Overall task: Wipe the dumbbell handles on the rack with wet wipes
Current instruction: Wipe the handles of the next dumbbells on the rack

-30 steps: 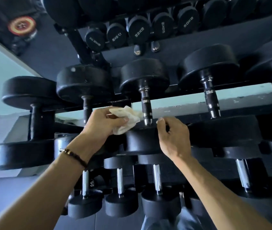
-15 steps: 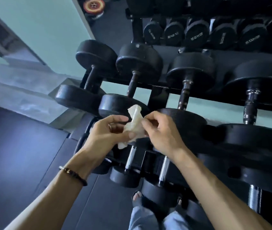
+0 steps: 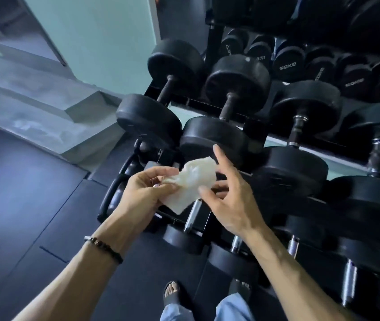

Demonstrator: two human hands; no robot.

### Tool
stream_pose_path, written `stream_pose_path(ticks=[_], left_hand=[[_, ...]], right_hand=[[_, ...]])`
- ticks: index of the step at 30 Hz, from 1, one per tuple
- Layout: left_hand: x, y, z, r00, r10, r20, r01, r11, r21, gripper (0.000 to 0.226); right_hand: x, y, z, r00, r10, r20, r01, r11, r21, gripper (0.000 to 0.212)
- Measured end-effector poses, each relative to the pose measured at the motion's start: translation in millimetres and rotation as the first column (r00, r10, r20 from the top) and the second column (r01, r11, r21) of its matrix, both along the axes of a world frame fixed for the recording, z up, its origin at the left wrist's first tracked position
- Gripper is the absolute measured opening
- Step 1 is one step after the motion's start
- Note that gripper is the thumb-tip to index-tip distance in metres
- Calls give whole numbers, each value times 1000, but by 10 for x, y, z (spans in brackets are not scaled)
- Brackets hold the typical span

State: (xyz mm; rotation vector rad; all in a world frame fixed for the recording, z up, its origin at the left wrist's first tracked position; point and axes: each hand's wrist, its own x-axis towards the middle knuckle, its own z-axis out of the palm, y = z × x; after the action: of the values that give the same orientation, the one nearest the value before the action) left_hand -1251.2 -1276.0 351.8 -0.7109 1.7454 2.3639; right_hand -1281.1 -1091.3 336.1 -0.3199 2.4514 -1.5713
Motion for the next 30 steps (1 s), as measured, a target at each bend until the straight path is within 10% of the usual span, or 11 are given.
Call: stream_pose_path(ticks=[7,11,19,26,30], left_hand=[[-41,-462,13,978,-199,61,171,935,310,19],[-175,-444,43,969,-229,95,214,966,142,16],[-563,-219,266,923,-312,-226,239,923,-300,29],[-1229,55,364,949,-201,-241,239,961,141,18],[-1617,216,319,933,-247,-260,244,969,-45,20]], right_hand=[[106,-372,97,993,94,-78,-84,989,123,30],[57,-373,260,997,-53,53,56,997,-49,3],[-353,-226,488,975,-197,99,211,965,-157,21],[-970,-47,536,872,-117,475,359,812,-459,36],[-1311,89,483,823,66,564,342,735,-585,41]])
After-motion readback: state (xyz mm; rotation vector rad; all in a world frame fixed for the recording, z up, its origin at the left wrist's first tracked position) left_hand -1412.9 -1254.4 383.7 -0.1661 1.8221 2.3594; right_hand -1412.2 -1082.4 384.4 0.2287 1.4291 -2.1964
